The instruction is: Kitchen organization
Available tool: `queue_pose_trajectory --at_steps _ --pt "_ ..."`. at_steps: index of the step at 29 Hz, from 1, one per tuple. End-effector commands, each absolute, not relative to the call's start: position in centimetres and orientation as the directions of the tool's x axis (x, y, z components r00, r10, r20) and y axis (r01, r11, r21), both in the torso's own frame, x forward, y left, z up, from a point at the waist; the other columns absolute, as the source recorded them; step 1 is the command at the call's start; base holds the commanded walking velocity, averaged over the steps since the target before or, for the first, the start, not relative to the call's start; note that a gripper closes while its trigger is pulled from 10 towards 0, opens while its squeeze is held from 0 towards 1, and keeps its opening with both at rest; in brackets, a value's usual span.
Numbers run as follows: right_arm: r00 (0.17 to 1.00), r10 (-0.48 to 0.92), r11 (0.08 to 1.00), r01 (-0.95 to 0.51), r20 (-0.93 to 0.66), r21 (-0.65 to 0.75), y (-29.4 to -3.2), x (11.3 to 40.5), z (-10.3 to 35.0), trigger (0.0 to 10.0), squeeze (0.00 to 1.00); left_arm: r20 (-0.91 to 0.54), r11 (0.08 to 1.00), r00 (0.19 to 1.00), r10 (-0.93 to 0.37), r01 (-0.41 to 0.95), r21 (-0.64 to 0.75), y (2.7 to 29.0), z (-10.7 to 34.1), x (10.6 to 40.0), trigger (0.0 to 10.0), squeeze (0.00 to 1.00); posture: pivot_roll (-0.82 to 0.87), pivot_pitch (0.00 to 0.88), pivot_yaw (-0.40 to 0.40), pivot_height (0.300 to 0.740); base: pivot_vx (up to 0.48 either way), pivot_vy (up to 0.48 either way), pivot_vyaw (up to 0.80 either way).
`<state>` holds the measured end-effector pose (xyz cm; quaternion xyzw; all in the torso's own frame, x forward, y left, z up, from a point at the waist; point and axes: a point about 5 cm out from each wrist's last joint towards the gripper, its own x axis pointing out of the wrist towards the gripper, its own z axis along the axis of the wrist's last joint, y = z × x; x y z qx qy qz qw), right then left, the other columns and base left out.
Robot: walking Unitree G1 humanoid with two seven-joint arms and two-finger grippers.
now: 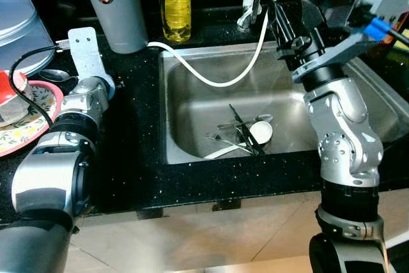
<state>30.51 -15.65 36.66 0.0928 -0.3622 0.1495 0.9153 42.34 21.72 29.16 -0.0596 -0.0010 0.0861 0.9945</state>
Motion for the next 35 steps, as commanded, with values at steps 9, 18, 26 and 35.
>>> queue_pose_trajectory --at_steps 9,18,26,35 --pt "0.693 0.201 0.941 -0.333 0.692 0.06 -15.2 29.1 36.6 10.0 0.0 -0.052 0.978 0.988 0.144 -0.15 -0.144 22.6 28.6 42.2 10.0 0.0 -0.13 0.277 0.119 0.74 0.0 0.0 0.0" --pt "0.696 0.178 0.946 -0.316 0.696 0.073 -15.5 28.2 36.6 10.0 0.0 0.027 0.978 0.989 0.146 -0.14 -0.154 22.8 30.0 42.2 10.0 0.0 -0.14 0.296 0.128 0.74 0.0 0.0 0.0" --pt "0.704 0.167 0.944 -0.315 0.691 0.093 -15.1 28.0 36.5 10.0 0.0 0.091 0.974 0.982 0.168 -0.151 -0.168 23.7 31.9 42.0 10.0 0.0 -0.14 0.317 0.14 0.74 0.0 0.0 0.0" --pt "0.72 0.15 0.948 -0.3 0.677 0.108 -15.2 27.6 36.0 10.0 0.0 -0.029 0.975 0.991 0.129 -0.132 -0.177 23.6 29.8 42.0 10.0 0.0 -0.14 0.325 0.153 0.74 0.0 0.0 0.0"
